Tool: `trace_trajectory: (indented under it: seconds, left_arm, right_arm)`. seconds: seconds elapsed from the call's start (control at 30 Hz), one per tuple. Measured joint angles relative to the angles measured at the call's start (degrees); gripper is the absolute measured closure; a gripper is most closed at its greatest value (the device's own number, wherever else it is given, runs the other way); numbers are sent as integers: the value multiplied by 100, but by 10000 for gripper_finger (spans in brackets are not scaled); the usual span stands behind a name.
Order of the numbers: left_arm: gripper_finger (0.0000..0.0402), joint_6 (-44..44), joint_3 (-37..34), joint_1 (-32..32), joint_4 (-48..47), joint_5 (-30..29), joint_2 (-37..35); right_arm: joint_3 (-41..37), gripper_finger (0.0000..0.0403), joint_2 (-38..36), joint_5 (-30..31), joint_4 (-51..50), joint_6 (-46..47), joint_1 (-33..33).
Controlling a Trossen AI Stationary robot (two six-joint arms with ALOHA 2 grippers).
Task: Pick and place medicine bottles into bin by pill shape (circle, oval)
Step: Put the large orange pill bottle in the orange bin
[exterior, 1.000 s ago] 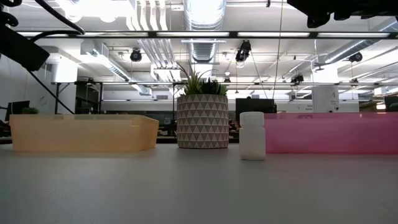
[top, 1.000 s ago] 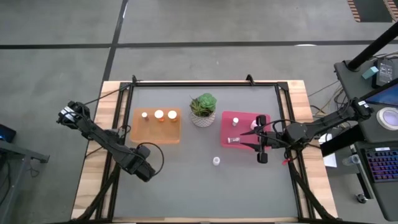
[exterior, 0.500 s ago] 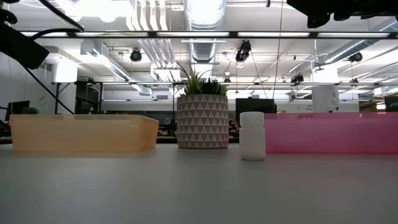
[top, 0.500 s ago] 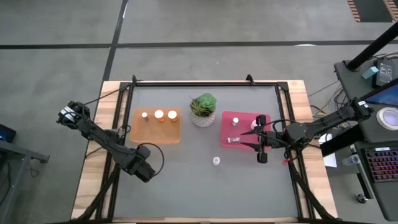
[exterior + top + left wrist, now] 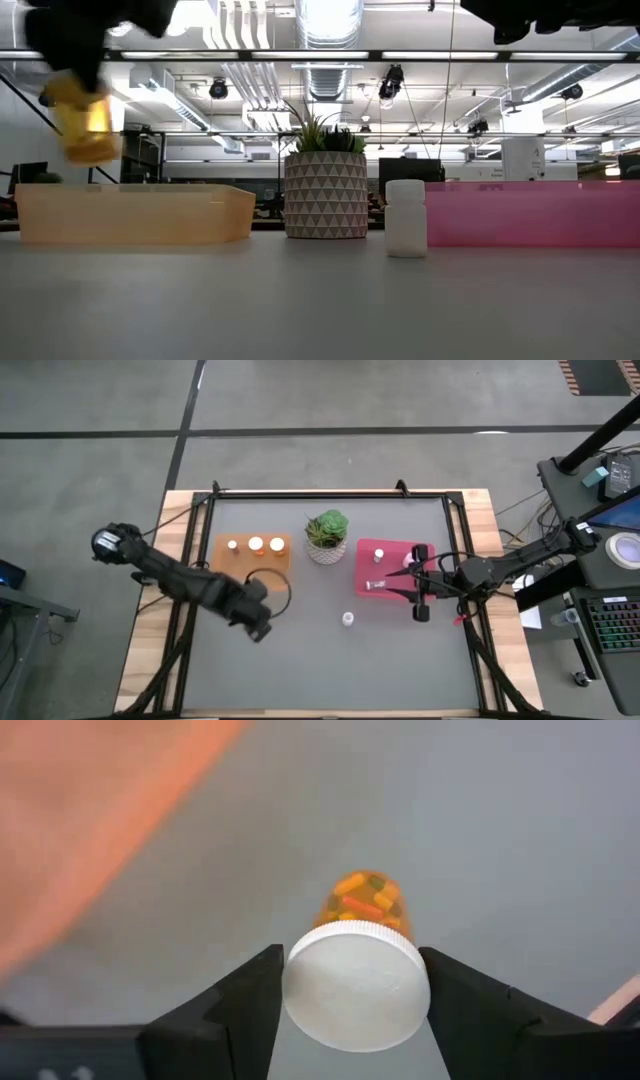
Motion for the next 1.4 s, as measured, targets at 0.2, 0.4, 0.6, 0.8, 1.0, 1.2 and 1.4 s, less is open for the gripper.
trace_trajectory:
  seconds: [0.2, 0.4, 0.6, 0.8, 1.0, 1.2, 1.4]
  left_arm:
    - [199, 1268, 616, 1000, -237, -534, 4]
    - [199, 2456, 631, 2035, -687, -685, -4]
    - [199, 3351, 231, 2900, -708, -719, -13]
    - [199, 3822, -315, 3482, -663, -719, -16]
    - [198, 3916, -904, 3712, -295, -714, -24]
    - [198, 3911, -1287, 3712, -193, -706, -24]
    - [198, 3905, -1479, 3712, -184, -706, -24]
  right_arm:
    - [0, 257, 0, 2, -25, 45, -88]
    - [0, 257, 0, 2, -109, 85, -89]
    - [0, 257, 0, 2, -125, 126, -89]
    - [0, 257, 0, 2, -152, 205, -89]
    - [0, 257, 1, 2, -177, 202, -89]
    - [0, 257, 0, 2, -175, 199, -89]
    - [0, 257, 0, 1, -173, 199, -89]
